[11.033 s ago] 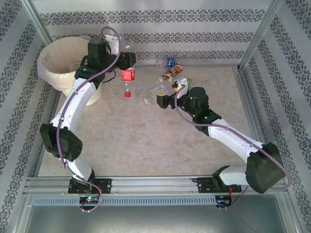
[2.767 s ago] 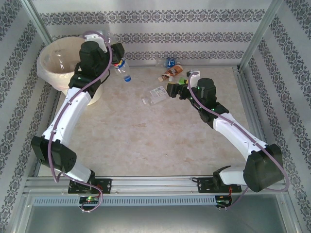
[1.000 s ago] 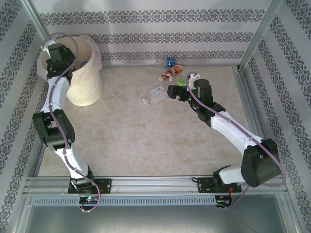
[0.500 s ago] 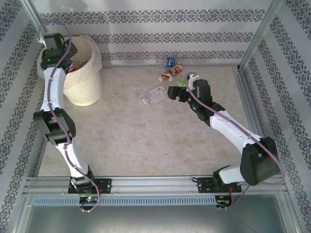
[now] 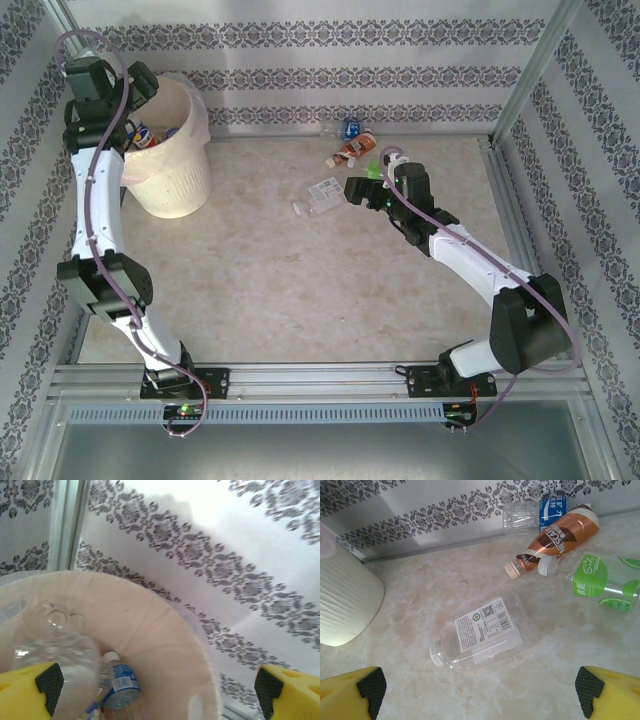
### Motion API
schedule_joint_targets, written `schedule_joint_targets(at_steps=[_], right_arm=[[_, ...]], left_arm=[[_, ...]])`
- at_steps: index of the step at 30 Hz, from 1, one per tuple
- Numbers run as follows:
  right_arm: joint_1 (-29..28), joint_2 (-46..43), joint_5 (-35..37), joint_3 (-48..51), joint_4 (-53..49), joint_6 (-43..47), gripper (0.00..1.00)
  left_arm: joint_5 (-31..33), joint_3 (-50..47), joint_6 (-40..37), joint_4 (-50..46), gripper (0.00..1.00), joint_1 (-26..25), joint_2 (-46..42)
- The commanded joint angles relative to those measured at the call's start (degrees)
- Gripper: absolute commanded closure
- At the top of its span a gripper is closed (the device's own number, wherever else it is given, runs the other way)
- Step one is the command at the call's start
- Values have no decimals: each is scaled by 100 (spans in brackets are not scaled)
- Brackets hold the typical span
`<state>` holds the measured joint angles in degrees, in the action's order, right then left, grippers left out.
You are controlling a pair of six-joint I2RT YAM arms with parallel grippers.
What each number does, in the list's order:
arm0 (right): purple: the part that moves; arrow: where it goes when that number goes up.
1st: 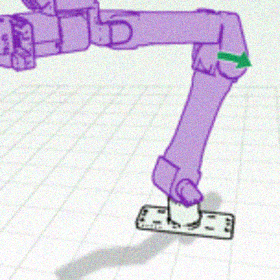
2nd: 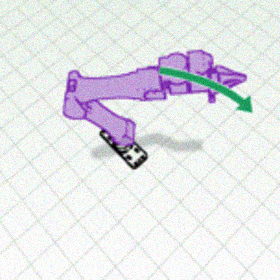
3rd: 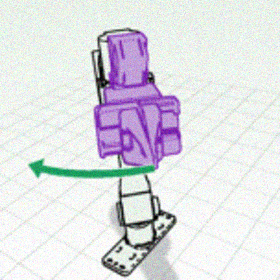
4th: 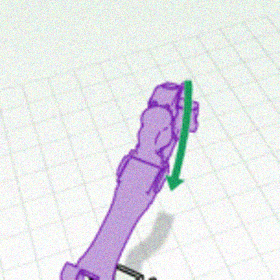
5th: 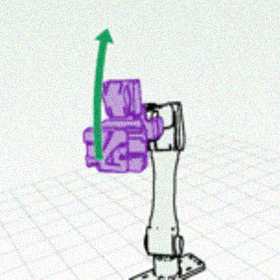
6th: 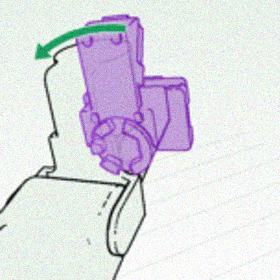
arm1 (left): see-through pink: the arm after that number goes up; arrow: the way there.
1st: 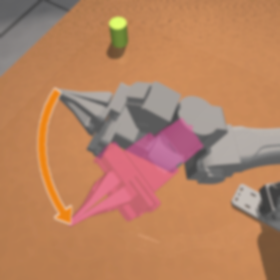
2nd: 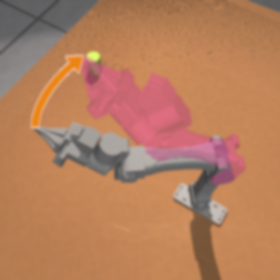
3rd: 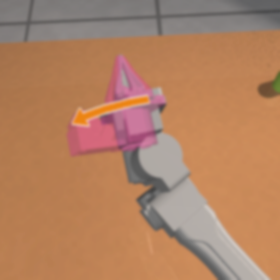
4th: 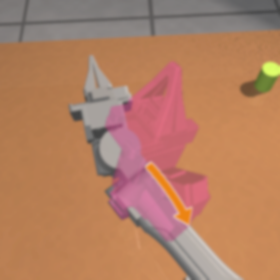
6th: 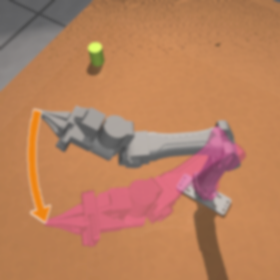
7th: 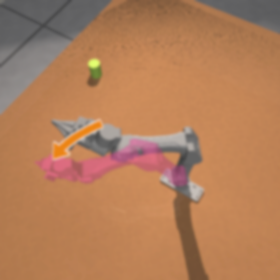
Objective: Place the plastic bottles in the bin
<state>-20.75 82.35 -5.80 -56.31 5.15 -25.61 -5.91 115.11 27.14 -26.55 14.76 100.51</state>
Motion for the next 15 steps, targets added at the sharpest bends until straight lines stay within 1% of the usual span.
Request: schedule_joint_targets(at_steps=[1, 7, 11, 13, 15], right_arm=[[66, 80, 1, -208, -75, -144, 2], [124, 128, -26, -216, -110, -233, 2], [244, 252, -88, -245, -129, -560, 2], [298, 306, 3, -243, -122, -786, 2], [372, 357, 86, -227, -112, -1034, 2]], left_arm=[[-539, -149, 241, 325, 0, 70, -219], [-932, -363, 599, 396, 0, 69, -361], [-1337, -677, 880, 693, 0, 24, -494], [-1527, -802, 956, 827, 0, -54, -546], [-1543, -878, 897, 810, 0, -200, -591]])
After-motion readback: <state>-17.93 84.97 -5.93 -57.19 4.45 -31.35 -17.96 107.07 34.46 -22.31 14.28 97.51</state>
